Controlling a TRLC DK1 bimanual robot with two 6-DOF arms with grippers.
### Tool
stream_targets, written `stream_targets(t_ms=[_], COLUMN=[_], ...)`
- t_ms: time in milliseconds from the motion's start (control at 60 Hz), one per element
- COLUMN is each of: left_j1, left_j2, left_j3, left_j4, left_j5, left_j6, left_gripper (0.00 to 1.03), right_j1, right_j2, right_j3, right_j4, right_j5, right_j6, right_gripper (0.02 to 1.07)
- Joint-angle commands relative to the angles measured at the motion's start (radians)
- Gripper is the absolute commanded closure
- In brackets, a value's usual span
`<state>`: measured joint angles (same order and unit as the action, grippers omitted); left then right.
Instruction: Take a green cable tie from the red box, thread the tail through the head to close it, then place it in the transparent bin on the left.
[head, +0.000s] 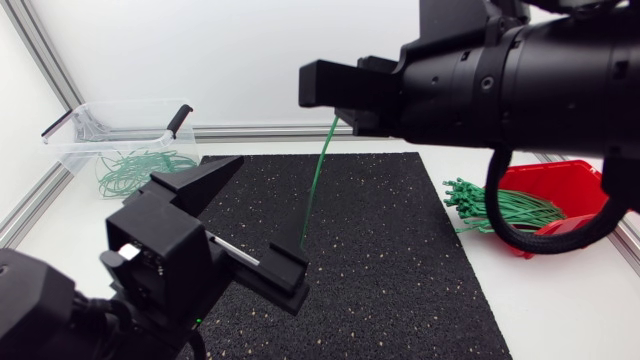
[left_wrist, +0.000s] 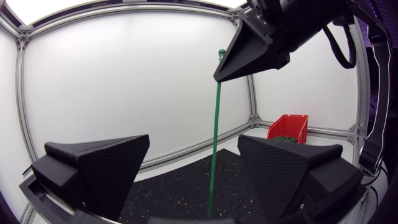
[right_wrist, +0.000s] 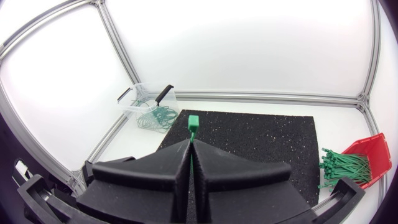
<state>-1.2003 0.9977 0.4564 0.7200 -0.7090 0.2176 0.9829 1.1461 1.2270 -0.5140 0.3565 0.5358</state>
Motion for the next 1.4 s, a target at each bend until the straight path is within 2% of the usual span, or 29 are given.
stream_targets(t_ms=[0, 100, 383, 583, 633, 717, 883, 1067, 1383], left_j1=[-0.010, -0.010, -0.012, -0.008, 0.004, 0.030, 0.064, 0.085, 0.085], left_j2=[0.071, 0.127, 0.259, 0.343, 0.355, 0.374, 0.395, 0.418, 0.435], left_j3=[-0.024, 0.001, 0.093, 0.149, 0.159, 0.174, 0.199, 0.225, 0.228], left_j4=[0.095, 0.173, 0.262, 0.274, 0.276, 0.279, 0.286, 0.289, 0.289], left_j5=[-0.014, -0.014, -0.014, -0.014, -0.014, -0.014, -0.014, -0.018, -0.018], left_j6=[0.066, 0.086, 0.089, 0.062, 0.054, 0.040, 0.012, -0.001, -0.003], left_gripper=[0.04, 0.04, 0.05, 0.05, 0.11, 0.15, 0.32, 0.68, 0.76], right_j1=[0.014, 0.017, 0.016, 0.016, 0.016, 0.016, 0.014, 0.010, -0.004], right_j2=[-0.011, -0.014, -0.019, -0.019, -0.019, -0.016, -0.008, 0.001, 0.023], right_j3=[-0.027, -0.041, -0.083, -0.098, -0.100, -0.101, -0.110, -0.116, -0.118], right_j4=[0.023, 0.023, 0.032, 0.032, 0.034, 0.039, 0.045, 0.046, 0.058], right_j5=[0.024, 0.029, 0.029, 0.032, 0.032, 0.033, 0.038, 0.039, 0.070], right_j6=[0.035, 0.049, 0.090, 0.121, 0.125, 0.125, 0.128, 0.131, 0.133], right_gripper=[1.01, 1.01, 1.01, 1.01, 1.01, 1.01, 1.01, 1.01, 1.01])
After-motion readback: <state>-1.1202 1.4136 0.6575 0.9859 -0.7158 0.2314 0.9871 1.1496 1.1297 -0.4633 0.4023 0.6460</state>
